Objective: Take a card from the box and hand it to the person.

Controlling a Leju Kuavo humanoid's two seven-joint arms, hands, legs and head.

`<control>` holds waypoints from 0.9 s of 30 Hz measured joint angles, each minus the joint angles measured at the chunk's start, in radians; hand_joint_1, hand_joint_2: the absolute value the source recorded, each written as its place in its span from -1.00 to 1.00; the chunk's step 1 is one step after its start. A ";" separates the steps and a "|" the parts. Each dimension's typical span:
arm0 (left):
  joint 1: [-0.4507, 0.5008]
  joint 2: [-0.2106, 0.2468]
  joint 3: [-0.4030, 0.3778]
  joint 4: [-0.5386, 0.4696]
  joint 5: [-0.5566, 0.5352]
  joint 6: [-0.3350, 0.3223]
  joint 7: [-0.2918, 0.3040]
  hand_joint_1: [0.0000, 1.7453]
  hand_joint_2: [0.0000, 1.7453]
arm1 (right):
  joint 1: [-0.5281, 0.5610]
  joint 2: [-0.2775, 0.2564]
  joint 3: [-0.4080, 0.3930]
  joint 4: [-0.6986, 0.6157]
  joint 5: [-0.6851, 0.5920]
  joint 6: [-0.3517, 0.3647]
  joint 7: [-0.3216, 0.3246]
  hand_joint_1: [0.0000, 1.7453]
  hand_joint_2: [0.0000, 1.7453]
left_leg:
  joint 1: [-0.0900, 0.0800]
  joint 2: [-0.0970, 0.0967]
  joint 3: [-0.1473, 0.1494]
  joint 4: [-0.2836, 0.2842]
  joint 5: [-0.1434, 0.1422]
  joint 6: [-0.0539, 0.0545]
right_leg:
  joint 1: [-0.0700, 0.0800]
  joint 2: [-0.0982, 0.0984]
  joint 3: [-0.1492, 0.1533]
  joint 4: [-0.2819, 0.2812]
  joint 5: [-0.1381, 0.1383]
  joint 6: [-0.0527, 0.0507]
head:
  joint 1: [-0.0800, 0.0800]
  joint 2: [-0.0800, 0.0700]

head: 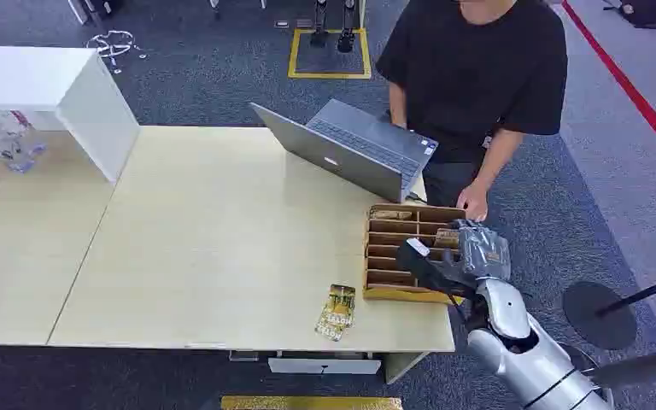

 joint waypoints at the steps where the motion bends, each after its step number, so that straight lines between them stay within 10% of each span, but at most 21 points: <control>1: 0.000 0.000 0.000 0.000 0.000 0.000 0.000 -1.00 -1.00 | 0.000 0.000 0.000 0.000 0.000 0.002 0.000 0.04 1.00 | 0.000 0.000 0.000 0.000 0.000 0.000 | 0.000 0.000 0.000 0.000 0.000 0.000 | 0.000 0.000; 8: 0.000 0.000 0.000 0.000 0.000 -0.001 0.000 -1.00 -1.00 | -0.002 0.000 0.000 0.003 -0.001 -0.003 0.005 0.54 1.00 | 0.000 0.000 0.000 0.000 0.000 0.000 | 0.000 0.000 0.000 0.000 0.000 0.000 | 0.000 0.000; 27: -0.001 0.000 -0.007 0.000 0.000 0.000 0.002 -1.00 -1.00 | -0.007 -0.006 0.000 0.002 0.018 -0.024 0.012 0.68 1.00 | 0.000 0.000 0.000 0.000 0.000 0.000 | 0.000 0.000 0.000 0.000 0.000 0.000 | 0.000 0.000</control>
